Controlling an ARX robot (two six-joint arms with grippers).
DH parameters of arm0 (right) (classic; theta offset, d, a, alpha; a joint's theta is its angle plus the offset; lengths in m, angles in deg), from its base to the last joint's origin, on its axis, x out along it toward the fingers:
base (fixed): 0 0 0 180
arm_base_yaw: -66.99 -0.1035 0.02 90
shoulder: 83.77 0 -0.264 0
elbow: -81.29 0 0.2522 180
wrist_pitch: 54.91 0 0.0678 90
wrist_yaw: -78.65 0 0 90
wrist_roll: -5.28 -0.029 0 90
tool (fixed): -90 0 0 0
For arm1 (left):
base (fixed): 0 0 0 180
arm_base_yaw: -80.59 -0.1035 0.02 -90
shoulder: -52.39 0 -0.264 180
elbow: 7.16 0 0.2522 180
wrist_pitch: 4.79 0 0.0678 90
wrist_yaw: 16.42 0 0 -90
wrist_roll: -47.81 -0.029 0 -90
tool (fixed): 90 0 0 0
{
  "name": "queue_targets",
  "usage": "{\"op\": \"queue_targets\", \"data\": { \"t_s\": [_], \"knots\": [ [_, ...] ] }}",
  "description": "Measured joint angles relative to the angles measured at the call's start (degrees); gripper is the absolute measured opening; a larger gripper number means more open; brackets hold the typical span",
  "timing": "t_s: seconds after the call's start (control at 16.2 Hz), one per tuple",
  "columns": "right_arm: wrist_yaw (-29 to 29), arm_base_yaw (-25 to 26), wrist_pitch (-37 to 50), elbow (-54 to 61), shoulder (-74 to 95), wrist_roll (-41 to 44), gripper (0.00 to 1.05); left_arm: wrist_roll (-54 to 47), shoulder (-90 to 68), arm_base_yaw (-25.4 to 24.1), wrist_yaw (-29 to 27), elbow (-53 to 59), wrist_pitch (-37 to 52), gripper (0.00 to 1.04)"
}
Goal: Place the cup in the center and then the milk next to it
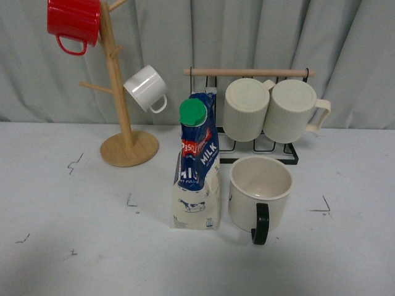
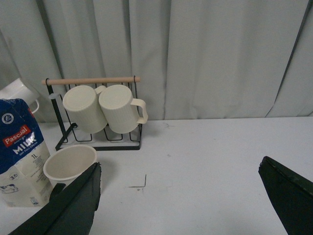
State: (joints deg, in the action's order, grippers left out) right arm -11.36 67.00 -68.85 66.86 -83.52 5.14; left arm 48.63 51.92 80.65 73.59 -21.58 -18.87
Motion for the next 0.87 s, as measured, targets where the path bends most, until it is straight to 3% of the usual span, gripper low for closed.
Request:
{"op": "queue_targets", "data": {
  "t_s": [0.43, 0.49, 0.87],
  "knots": [
    [0.00, 0.00, -0.02, 0.00, 0.00, 0.00, 0.98, 0.00, 0.00, 0.00, -0.02, 0.00, 0.09, 0.95],
    [0.00, 0.00, -0.02, 0.00, 0.00, 0.00, 0.98, -0.07, 0.00, 0.00, -0.02, 0.00, 0.09, 0.99],
    [0.00, 0.00, -0.02, 0.00, 0.00, 0.00, 0.98, -0.07, 0.00, 0.00, -0.02, 0.00, 0.09, 0.98]
  ]
}}
